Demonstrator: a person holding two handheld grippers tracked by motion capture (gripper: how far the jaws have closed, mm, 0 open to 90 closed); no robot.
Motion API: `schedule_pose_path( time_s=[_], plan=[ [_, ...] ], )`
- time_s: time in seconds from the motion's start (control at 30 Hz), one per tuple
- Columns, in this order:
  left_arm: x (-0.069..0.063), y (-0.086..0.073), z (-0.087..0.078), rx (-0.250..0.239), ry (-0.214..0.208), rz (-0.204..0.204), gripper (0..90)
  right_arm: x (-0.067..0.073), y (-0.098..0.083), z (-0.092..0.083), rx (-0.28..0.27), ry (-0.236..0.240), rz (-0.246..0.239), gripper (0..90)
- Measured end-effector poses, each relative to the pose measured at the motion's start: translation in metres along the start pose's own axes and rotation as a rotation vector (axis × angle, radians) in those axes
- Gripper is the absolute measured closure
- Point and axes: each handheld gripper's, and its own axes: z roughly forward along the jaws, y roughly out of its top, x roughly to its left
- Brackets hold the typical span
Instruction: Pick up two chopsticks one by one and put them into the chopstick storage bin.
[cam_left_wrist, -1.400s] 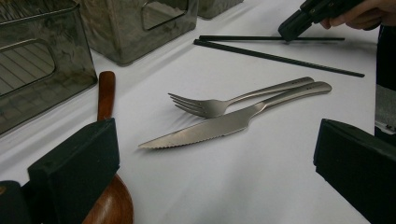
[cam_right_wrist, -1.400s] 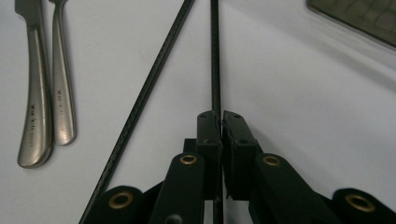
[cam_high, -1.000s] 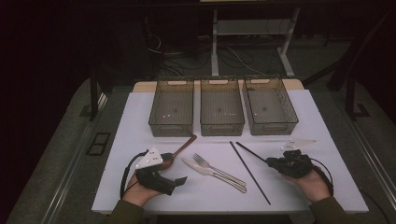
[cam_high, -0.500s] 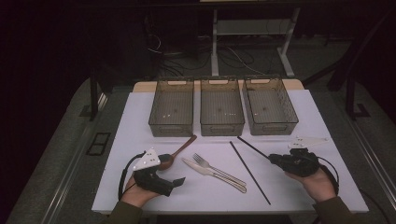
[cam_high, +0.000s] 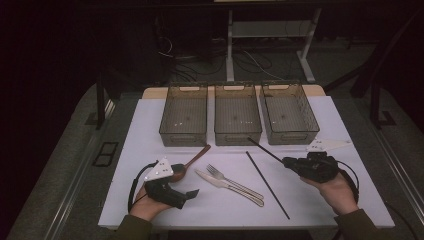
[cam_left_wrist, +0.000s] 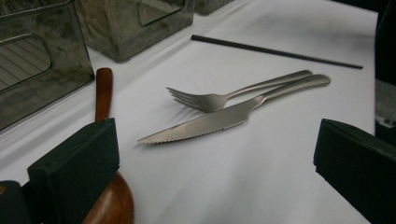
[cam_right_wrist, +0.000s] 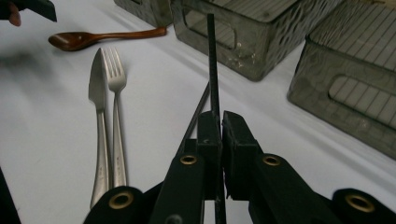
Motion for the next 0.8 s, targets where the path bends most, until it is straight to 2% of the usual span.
schedule_pose_path(
  time_s=[0.37,0.8],
  plan=[
    [0.008,0.001,0.003,-0.012,-0.027,-0.003,0.0,-0.001,0.022,0.017,-0.024,0.001,-0.012,84.9],
    [0.010,0.001,0.002,-0.024,-0.034,0.003,0.0,0.008,0.056,0.038,-0.048,0.009,-0.044,85.0]
  ],
)
